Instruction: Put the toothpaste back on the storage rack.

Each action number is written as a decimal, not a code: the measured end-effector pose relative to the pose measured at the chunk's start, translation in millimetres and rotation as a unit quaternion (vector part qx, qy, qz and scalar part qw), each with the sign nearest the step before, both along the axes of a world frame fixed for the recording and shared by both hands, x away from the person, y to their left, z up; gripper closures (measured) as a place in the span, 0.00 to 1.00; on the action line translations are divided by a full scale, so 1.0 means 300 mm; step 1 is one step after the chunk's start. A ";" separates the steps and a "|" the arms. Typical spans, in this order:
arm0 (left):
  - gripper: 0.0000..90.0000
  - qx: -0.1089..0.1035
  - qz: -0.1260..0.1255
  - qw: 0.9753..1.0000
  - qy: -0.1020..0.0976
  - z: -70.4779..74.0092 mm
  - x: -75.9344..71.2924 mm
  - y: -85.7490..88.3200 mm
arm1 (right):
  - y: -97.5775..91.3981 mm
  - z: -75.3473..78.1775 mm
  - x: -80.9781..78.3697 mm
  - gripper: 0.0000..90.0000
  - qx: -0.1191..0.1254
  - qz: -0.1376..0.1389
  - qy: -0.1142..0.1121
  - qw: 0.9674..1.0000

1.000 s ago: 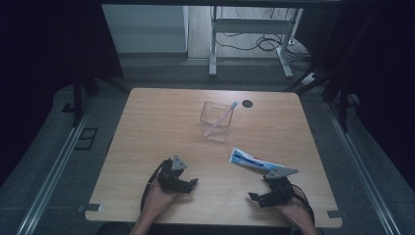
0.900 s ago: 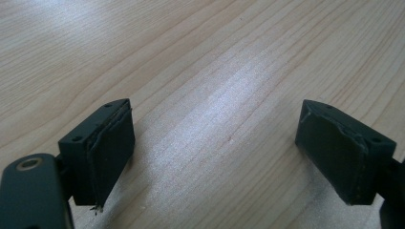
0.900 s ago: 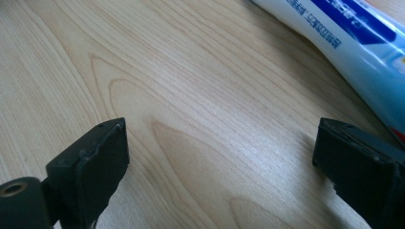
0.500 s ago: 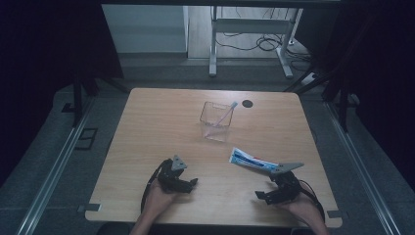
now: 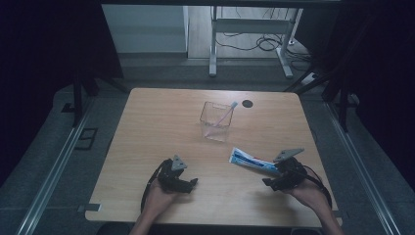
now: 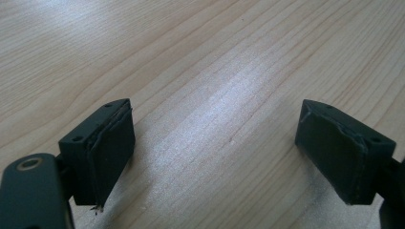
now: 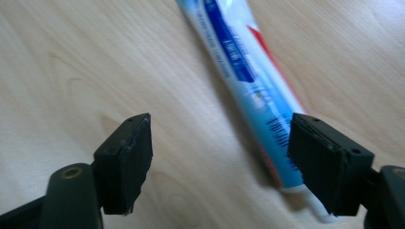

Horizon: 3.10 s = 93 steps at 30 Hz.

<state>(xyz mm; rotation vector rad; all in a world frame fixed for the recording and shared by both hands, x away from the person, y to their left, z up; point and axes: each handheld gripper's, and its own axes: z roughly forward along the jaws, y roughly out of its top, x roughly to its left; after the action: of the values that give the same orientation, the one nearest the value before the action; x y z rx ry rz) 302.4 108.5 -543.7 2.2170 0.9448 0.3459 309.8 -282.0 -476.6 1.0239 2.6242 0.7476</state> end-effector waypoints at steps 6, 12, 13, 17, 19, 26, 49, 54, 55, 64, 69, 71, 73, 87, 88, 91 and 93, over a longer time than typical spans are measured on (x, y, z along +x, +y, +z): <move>0.15 0.001 -0.001 1.000 0.000 0.000 0.000 0.000 | 0.001 0.003 0.073 0.34 -0.031 0.005 0.005 0.999; 0.15 0.000 0.000 1.000 0.000 0.000 0.000 0.000 | 0.031 -0.001 0.130 0.43 -0.061 0.031 0.012 0.998; 0.15 0.000 0.000 1.000 0.000 0.000 0.000 0.000 | 0.031 -0.001 0.130 0.43 -0.061 0.031 0.012 0.998; 0.15 0.001 0.000 1.000 0.001 0.001 0.000 0.000 | 0.077 -0.023 0.162 0.47 -0.087 0.046 0.021 0.995; 0.15 0.001 0.000 1.000 0.001 0.001 0.000 0.000 | 0.095 -0.033 0.174 0.49 -0.093 0.051 0.025 0.994; 0.15 0.001 0.000 1.000 0.001 0.001 0.000 0.000 | 0.137 -0.057 0.202 0.50 -0.109 0.064 0.028 0.992; 0.15 0.002 -0.001 1.000 0.000 0.001 0.000 0.000 | 0.125 -0.031 0.253 0.84 -0.082 0.023 0.046 0.995; 0.15 0.001 -0.001 1.000 0.000 0.001 0.000 0.000 | 0.132 -0.034 0.256 0.81 -0.089 0.026 0.051 0.994; 0.15 0.001 -0.001 1.000 0.000 0.001 0.000 0.000 | 0.140 -0.038 0.256 0.78 -0.096 0.031 0.052 0.994; 0.15 0.001 -0.001 1.000 0.001 0.001 0.000 0.000 | 0.133 -0.058 0.270 0.79 -0.089 0.019 0.064 0.994; 0.15 0.001 -0.001 1.000 0.000 0.001 0.000 0.000 | 0.131 -0.047 0.268 0.82 -0.086 0.008 0.066 0.994; 0.15 0.002 -0.001 1.000 0.000 0.001 0.000 0.000 | 0.129 -0.046 0.267 0.82 -0.086 0.010 0.065 0.994; 0.15 0.001 -0.001 1.000 0.000 0.001 0.000 0.000 | 0.124 -0.044 0.261 0.82 -0.086 0.011 0.061 0.994; 0.15 0.001 0.000 1.000 0.001 0.001 0.000 0.000 | 0.102 0.039 0.241 0.82 -0.039 0.005 0.035 0.999; 0.15 0.001 0.000 1.000 0.001 0.001 0.000 0.000 | 0.101 0.048 0.240 0.82 -0.036 0.005 0.033 0.999; 0.15 0.001 0.000 1.000 0.001 0.001 0.000 0.000 | 0.099 0.082 0.241 0.82 -0.021 0.000 0.026 0.999; 0.15 0.001 0.000 1.000 0.001 0.001 0.000 0.000 | 0.100 0.099 0.243 0.82 -0.013 -0.002 0.023 1.000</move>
<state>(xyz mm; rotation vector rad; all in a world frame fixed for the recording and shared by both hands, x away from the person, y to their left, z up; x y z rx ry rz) 302.4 108.5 -543.5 2.2191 0.9459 0.3448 382.6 -252.1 -446.8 1.0498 2.6632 0.6951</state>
